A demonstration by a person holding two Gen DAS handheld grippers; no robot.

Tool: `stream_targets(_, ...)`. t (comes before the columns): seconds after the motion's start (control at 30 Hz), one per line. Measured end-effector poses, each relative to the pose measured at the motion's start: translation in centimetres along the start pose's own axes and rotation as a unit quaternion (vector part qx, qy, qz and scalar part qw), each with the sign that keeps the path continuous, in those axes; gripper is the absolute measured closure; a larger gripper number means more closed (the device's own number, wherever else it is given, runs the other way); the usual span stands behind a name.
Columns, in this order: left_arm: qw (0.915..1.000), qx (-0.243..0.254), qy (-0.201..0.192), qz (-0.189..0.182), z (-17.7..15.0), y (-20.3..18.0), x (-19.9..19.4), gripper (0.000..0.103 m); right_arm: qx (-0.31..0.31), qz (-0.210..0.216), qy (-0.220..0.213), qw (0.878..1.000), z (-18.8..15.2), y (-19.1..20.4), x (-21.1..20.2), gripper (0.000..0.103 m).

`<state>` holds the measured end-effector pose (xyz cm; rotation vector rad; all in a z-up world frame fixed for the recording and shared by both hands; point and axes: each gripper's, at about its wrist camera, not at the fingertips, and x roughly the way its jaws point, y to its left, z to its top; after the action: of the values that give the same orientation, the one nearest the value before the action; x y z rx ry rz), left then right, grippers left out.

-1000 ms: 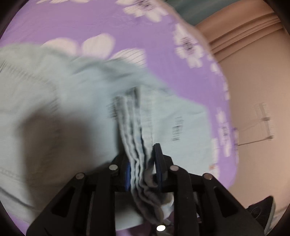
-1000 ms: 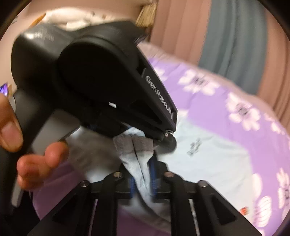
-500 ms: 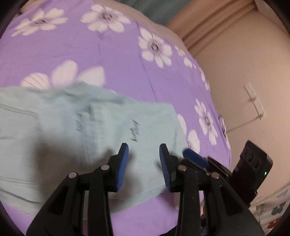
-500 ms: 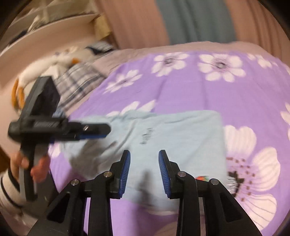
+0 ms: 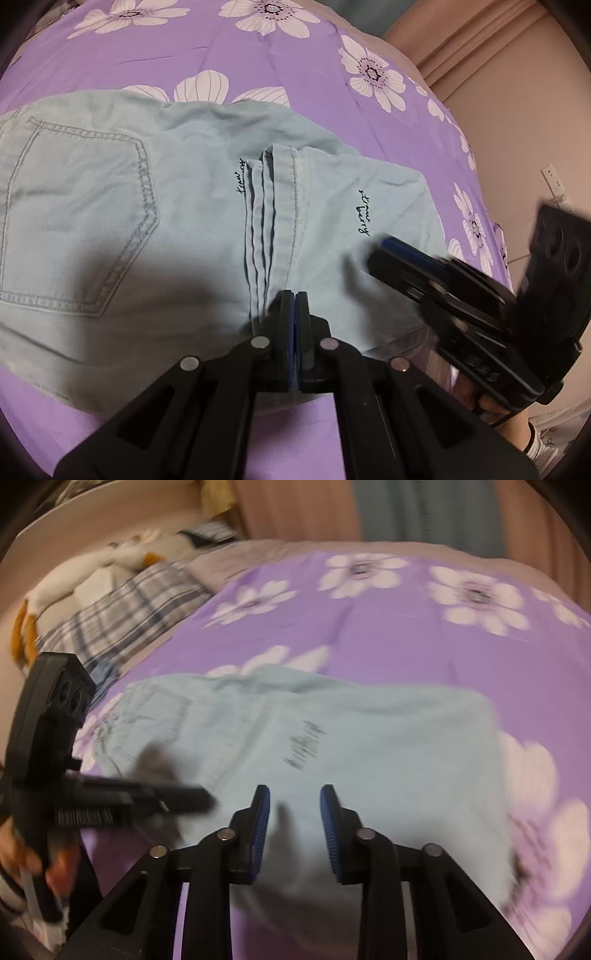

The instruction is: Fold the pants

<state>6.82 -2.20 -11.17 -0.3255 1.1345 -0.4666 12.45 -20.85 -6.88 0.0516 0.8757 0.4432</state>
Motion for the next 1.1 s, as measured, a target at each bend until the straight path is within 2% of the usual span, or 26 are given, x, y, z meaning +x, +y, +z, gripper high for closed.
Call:
stream_targets(0.03, 1.0, -0.001, 0.0, -0.002, 0.0, -0.1, -0.1, 0.103, -0.012, 0.011, 0.005, 1.0, 0.8, 0.8, 1.0, 0.092)
stream_targets(0.13, 0.9998, -0.011, 0.0, -0.015, -0.1, 0.2, -0.1, 0.102, -0.053, -0.005, 0.039, 0.998, 2.6, 2.9, 4.3, 0.097)
stream_targets(0.2, 0.9997, -0.016, 0.0, -0.016, -0.1, 0.4, -0.2, 0.102, -0.037, -0.002, 0.074, 0.997, 3.8, 2.9, 7.1, 0.1)
stream_targets(0.27, 0.9997, -0.016, 0.0, -0.019, 0.0, 0.3, -0.2, 0.102, -0.018, 0.009, 0.082, 0.996, 5.1, 2.9, 8.4, 0.1)
stream_targets(0.37, 0.9997, -0.015, 0.002, -0.019, 0.0, 0.3, -0.2, 0.102, 0.008, 0.027, 0.081, 0.996, 5.8, 2.7, 8.6, 0.1)
stream_targets(0.5, 0.9997, -0.013, 0.003, -0.019, 0.0, 0.2, -0.2, 0.102, 0.013, 0.042, 0.067, 0.997, 5.0, 3.0, 7.0, 0.1)
stream_targets(0.57, 0.9997, -0.015, 0.004, -0.02, 0.0, 0.2, -0.3, 0.102, 0.006, 0.051, 0.05, 0.997, 3.8, 3.6, 5.2, 0.1)
stream_targets(0.67, 0.9997, -0.011, -0.001, -0.022, -0.4, 0.1, -0.7, 0.098, 0.004, 0.04, 0.07, 0.997, 1.1, 4.0, 4.2, 0.1)
stream_targets(0.7, 0.9997, -0.008, -0.002, -0.021, -0.6, 0.2, -1.1, 0.096, 0.002, 0.037, 0.072, 0.997, 0.2, 4.1, 3.9, 0.1)
stream_targets(0.8, 0.9999, -0.008, -0.006, -0.007, -2.0, 1.1, -2.9, 0.055, 0.003, 0.045, 0.072, 0.996, -2.1, 4.9, 2.5, 0.1)
stream_targets(0.97, 0.9984, -0.038, -0.041, -0.009, -4.0, 3.6, -6.8, 0.055, -0.011, 0.06, 0.069, 0.996, -3.0, 6.5, 0.3, 0.1)
stream_targets(1.0, 0.9972, -0.053, -0.051, -0.011, -4.4, 4.4, -7.8, 0.05, -0.01, 0.068, 0.068, 0.995, -2.9, 6.6, -0.1, 0.1)
stream_targets(1.03, 0.9963, -0.064, -0.058, -0.008, -4.5, 4.7, -8.2, 0.041, -0.005, 0.076, 0.066, 0.995, -2.7, 6.6, -0.4, 0.099)
stream_targets(1.1, 0.9908, -0.107, -0.082, -0.006, -5.2, 6.8, -9.7, 0.035, 0.003, 0.08, 0.051, 0.996, -2.3, 6.8, -1.1, 0.099)
